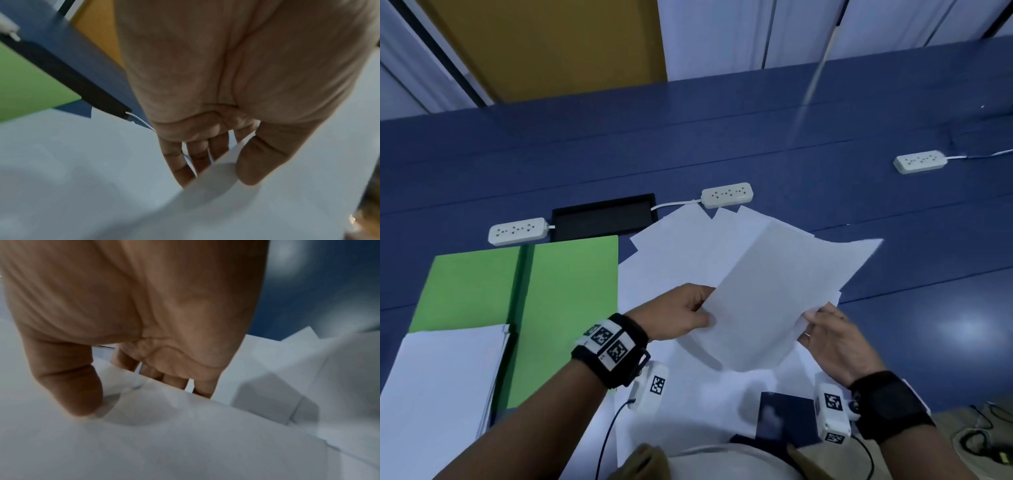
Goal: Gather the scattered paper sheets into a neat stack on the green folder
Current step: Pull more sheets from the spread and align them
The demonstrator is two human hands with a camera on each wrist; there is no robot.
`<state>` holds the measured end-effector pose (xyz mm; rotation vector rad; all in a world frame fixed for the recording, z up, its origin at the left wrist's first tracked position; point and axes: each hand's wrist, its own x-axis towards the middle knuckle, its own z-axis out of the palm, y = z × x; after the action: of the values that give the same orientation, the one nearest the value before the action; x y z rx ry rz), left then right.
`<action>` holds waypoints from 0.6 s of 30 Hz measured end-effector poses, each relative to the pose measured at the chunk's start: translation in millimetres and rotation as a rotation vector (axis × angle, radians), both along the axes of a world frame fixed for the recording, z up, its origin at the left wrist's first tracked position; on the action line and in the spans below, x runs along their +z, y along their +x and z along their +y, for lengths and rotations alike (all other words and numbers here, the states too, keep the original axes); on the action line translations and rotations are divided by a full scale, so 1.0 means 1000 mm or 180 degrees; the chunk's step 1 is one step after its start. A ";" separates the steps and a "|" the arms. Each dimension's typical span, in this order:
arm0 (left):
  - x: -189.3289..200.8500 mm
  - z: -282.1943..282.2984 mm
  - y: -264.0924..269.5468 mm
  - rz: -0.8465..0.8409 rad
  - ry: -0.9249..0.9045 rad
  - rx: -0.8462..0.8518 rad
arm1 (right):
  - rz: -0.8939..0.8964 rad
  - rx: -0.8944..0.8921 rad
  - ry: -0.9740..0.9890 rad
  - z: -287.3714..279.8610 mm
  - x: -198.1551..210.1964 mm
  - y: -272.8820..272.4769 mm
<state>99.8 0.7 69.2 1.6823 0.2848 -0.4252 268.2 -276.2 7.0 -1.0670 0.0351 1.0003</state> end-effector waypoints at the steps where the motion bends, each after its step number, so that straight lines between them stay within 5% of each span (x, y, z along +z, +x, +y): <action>1: -0.009 0.005 0.002 0.0111 0.0379 -0.0165 | -0.0030 -0.0089 -0.0013 -0.003 0.002 0.003; 5: -0.053 0.012 0.006 0.0818 0.2118 -0.0648 | -0.0110 -0.0337 -0.0057 -0.016 0.007 0.010; 11: -0.102 -0.008 0.012 0.0976 0.3498 -0.1343 | 0.0032 -0.0548 -0.0025 -0.048 -0.007 0.022; 18: -0.114 -0.007 0.017 0.1030 0.3592 -0.1278 | 0.0063 -0.0748 0.0167 -0.092 -0.016 0.030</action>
<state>117.0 -6.2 -44.3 2.7955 0.4741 -0.9514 298.3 -367.8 -8.6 -0.9801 0.1465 0.7952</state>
